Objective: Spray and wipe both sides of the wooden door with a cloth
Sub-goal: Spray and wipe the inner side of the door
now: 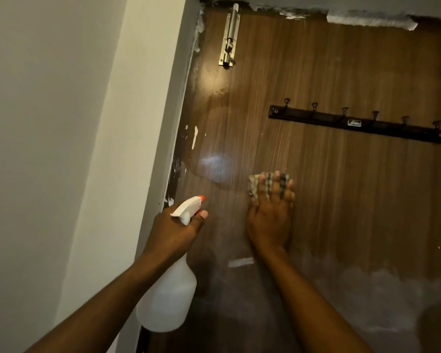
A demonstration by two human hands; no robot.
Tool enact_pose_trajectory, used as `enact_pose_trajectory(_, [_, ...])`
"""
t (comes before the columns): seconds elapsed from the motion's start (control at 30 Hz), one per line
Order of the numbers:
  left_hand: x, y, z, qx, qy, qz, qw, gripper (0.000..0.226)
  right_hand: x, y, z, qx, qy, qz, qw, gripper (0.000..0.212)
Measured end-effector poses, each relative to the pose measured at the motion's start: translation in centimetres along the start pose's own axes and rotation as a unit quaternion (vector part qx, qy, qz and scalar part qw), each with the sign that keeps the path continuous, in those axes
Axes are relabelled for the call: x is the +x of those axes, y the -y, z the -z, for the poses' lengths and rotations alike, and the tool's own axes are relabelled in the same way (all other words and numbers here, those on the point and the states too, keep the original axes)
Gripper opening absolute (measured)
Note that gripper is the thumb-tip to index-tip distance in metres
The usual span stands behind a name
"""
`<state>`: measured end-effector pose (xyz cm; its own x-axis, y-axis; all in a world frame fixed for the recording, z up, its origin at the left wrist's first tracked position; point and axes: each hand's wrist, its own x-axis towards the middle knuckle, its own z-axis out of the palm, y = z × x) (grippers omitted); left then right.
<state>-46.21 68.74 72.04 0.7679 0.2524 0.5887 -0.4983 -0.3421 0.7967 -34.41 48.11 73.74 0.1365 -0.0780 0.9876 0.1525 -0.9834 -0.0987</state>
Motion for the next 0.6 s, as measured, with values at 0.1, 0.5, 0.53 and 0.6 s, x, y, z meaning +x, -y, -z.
enact_pose_trajectory(0.1, [0.4,0.3,0.6,-0.006,-0.012,-0.012,1.000,0.056,-1.7,2.0,-1.8,-0.005,0.050,0.139,0.989,0.055])
enact_pose_trajectory(0.5, [1.0,2.1,3.5,-0.013,-0.027,-0.011,0.999,0.052,0.6,6.4,-2.2,-0.003,0.024,0.066,0.998,0.055])
enact_pose_trajectory(0.53, [1.2,2.2,3.6,-0.010,-0.031,-0.011,0.999,0.052,0.8,7.4,-2.8,-0.004,0.031,0.094,0.995,0.055])
enact_pose_trajectory(0.6, [1.3,2.4,3.7,-0.003,-0.036,-0.018,0.999,0.051,-0.2,7.8,-4.3,-0.019,0.047,0.171,0.984,0.056])
